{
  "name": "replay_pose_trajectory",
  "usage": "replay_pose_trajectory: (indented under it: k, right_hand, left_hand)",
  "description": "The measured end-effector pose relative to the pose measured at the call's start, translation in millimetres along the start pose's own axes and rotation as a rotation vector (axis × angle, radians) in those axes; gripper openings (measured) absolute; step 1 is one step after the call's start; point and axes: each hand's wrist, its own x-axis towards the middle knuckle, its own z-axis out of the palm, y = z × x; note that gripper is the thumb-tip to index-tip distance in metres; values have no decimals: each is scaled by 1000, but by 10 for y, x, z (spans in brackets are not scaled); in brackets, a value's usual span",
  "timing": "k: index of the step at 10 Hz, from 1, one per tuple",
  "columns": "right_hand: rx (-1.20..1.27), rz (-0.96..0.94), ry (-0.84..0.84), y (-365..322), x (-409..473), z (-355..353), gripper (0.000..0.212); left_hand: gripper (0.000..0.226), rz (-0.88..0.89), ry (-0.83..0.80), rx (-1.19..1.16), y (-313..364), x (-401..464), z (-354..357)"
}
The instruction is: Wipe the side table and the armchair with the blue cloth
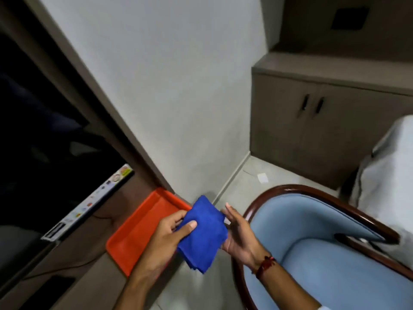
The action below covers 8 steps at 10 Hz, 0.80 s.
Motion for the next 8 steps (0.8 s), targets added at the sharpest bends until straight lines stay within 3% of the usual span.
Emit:
replay_pose_trajectory:
  k: [1,2,3,4,5,6,7,8]
  right_hand:
    - [-55,98,-73,-45,354,270,45]
    - [-273,92,-98,20,773,577,35]
    - [-655,-6,39,143,1184,861,30]
    - [-1038,-152,163,348,1560,1059,30]
    - [-1408,-241,194,534,1773,1073,35]
    - [-1660,-152,86,676,1823,931,45]
    - [-1781,-101,10,610,1695,896,53]
    - [-1744,-200,13,259,1477,1035,50]
  left_hand:
    - [29,-13,-5,-118,-69,-133,-663]
    - [21,-104,167,-187,-404,-186,-1147]
    - [26,-227,470,-155,-840,-163,-1424]
    - [32,-295,674,-40,-1154,-67,-1563]
    - [32,-340,760,93,-1375,41,-1551]
    - [33,-360,744,247,-1517,92,-1497]
    - [36,-387,776,543,-1452,58,-1422]
    - [35,-210,792,643,-1113,121,-1253]
